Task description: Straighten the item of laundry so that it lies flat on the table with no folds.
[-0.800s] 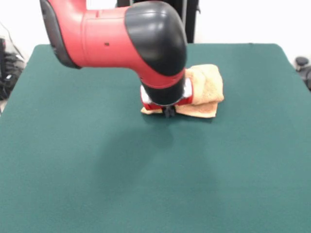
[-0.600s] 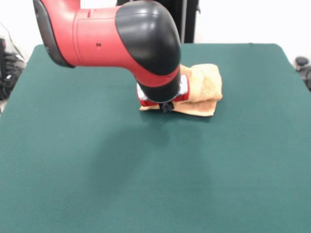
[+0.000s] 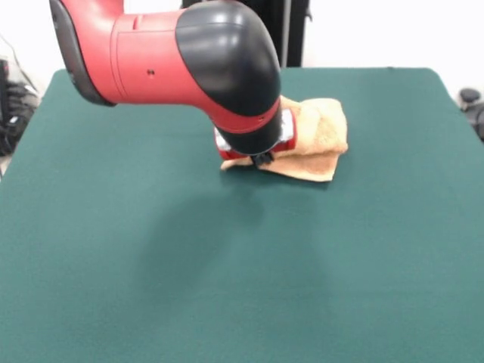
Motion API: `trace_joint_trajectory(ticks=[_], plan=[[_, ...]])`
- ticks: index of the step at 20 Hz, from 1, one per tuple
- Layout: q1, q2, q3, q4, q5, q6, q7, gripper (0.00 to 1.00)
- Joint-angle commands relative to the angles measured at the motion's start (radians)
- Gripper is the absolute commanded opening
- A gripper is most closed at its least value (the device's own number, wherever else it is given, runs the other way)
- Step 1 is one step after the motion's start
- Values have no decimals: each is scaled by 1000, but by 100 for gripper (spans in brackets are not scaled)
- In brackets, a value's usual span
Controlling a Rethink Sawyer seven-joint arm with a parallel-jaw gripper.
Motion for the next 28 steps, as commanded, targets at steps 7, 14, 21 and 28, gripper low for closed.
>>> trace_joint_trajectory(ticks=[7,14,21,28], plan=[[-1,64,114,66,57,106,-61,0],[3,112,117,14,71,192,-58,0],[17,129,110,-18,71,223,-33,0],[31,142,109,-22,75,204,-4,0]])
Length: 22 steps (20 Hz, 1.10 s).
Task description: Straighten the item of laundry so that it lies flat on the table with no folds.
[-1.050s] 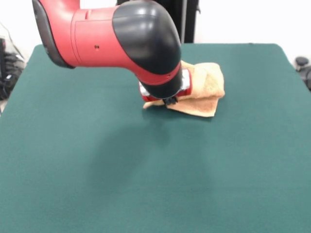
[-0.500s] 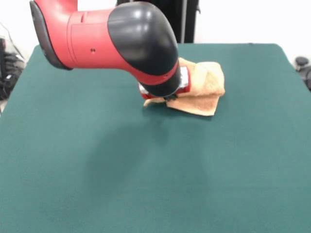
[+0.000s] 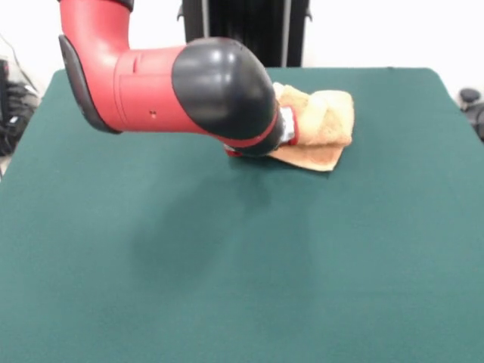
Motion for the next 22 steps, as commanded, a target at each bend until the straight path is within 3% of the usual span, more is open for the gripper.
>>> trace_joint_trajectory(ticks=[1,22], plan=[[45,63,106,4,46,62,-3,0],[54,64,89,26,77,85,62,0]])
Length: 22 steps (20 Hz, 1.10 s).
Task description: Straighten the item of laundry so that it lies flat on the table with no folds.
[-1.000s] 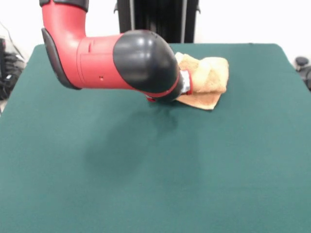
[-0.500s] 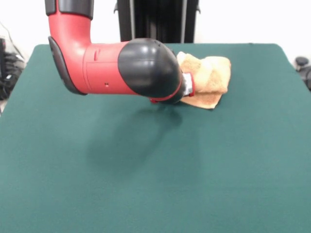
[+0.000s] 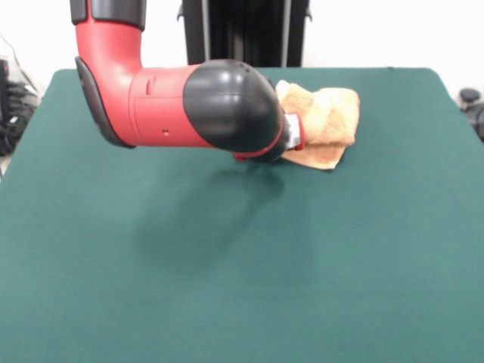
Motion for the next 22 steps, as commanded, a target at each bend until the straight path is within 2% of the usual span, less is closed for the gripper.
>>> trace_joint_trajectory(ticks=[1,2,11,22], plan=[[52,17,83,34,66,96,73,0],[54,6,74,39,72,134,92,0],[46,-71,40,68,66,226,95,0],[44,-50,44,47,60,229,93,0]])
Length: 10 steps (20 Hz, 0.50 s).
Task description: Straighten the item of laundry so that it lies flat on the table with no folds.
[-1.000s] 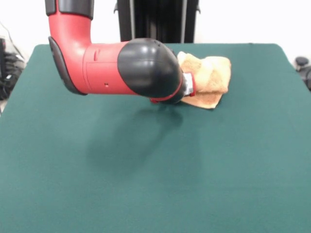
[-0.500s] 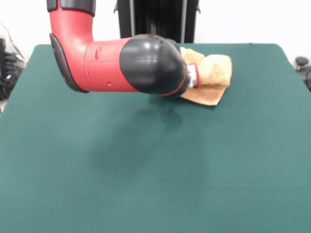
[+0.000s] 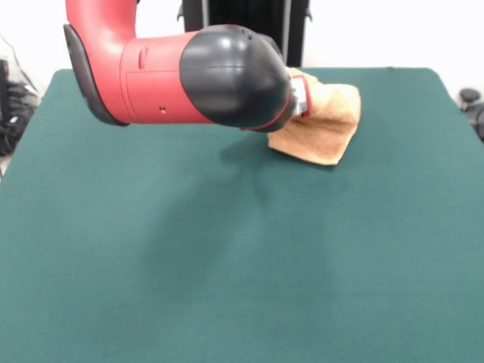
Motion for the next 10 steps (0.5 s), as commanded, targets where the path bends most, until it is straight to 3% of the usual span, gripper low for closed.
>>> trace_joint_trajectory(ticks=[1,10], plan=[[28,24,43,46,39,51,92,0],[24,29,48,41,39,34,84,0]])
